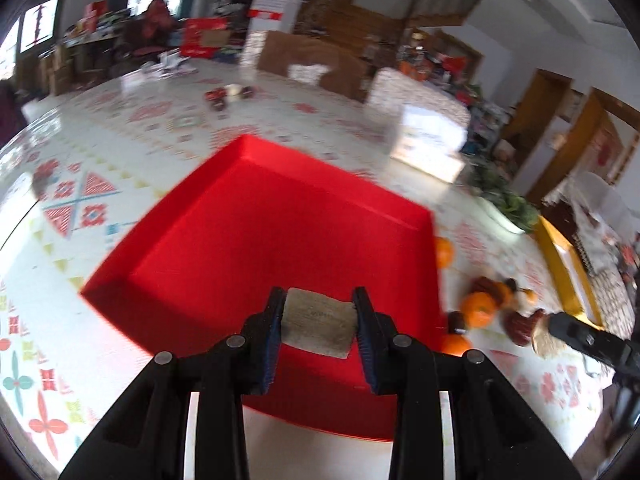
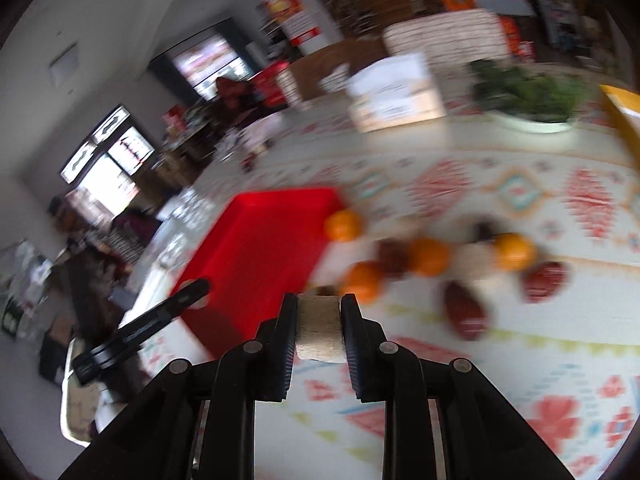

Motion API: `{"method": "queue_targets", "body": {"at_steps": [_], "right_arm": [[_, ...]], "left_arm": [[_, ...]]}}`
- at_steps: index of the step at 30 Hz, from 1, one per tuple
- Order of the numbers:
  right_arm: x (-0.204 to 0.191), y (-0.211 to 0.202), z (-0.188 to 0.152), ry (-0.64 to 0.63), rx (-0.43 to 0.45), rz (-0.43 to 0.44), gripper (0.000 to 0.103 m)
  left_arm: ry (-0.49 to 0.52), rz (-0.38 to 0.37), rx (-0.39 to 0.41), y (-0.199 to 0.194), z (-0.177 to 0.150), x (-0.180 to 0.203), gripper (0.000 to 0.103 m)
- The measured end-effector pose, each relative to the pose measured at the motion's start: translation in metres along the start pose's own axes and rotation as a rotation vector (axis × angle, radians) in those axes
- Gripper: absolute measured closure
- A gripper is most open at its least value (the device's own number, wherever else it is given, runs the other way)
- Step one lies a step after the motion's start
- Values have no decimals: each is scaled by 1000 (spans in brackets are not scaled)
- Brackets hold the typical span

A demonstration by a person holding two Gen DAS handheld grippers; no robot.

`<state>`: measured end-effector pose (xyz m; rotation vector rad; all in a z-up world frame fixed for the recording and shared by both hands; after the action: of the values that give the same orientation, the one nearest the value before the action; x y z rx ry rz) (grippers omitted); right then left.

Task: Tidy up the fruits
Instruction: 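Carry both white pieces over the red tray and open both tools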

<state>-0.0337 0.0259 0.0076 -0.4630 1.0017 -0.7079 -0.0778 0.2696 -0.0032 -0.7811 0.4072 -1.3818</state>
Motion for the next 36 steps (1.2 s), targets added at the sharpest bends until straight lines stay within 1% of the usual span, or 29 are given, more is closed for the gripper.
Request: {"method": "queue_targets", "body": {"at_steps": [3, 9, 13, 16, 20, 21, 23, 25, 27, 28, 30, 31, 32, 33, 34, 35, 36], "right_arm": [[-33, 33, -11, -43, -52, 29, 78], [-64, 80, -23, -92, -120, 40, 78], [-79, 102, -31, -137, -143, 18, 78], [-85, 111, -35, -155, -153, 9, 77], [-85, 109, -37, -172, -138, 1, 77], [-86, 108, -37, -177, -131, -2, 77], [-89, 102, -35, -187, -111, -5, 76], [-90, 93, -30, -192, -78, -6, 75], [-86, 80, -24, -190, -45, -10, 71], [-81, 68, -20, -187, -13, -20, 69], [-69, 45, -11, -185, 53, -42, 61], [-57, 27, -4, -178, 110, -65, 58], [-48, 14, 0, -166, 151, -83, 51], [-37, 2, 5, -148, 187, -96, 43], [-18, -17, 11, -105, 243, -109, 39], [-3, -29, 16, -66, 275, -121, 31], [14, -39, 19, -24, 291, -136, 27]], "left_arm": [[-18, 17, -11, 4, -4, -16, 70], [-31, 39, -17, 7, -6, -33, 70], [-46, 34, -9, 3, -4, -40, 60], [-58, 30, 0, -1, -4, -44, 55], [-82, 25, 15, -6, -3, -49, 43], [-88, 25, 19, -8, -3, -50, 42], [-98, 26, 25, -11, -2, -51, 38], [-101, 27, 35, -17, -1, -50, 36], [-97, 28, 48, -23, 0, -47, 34], [-92, 29, 56, -27, 1, -45, 33], [-72, 32, 83, -37, 5, -37, 30], [-65, 31, 92, -40, 6, -33, 28], [-52, 26, 105, -44, 8, -27, 27], [-39, 17, 115, -48, 9, -19, 27], [-26, 7, 123, -50, 11, -11, 27], [-13, -1, 128, -51, 11, -3, 26], [3, -9, 131, -51, 12, 5, 26]]}}
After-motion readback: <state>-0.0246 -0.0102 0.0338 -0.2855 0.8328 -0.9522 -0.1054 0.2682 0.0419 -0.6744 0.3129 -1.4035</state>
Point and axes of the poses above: each gripper's, at about its wrist camera, not at the fingertips, and y roughly the way its jaws point, x to its right, z to its top, the point moved 7 cm from there along y, roughly the way its jaws point, and after that the axes turned 10 degrees about y, right-handed, at the moved point
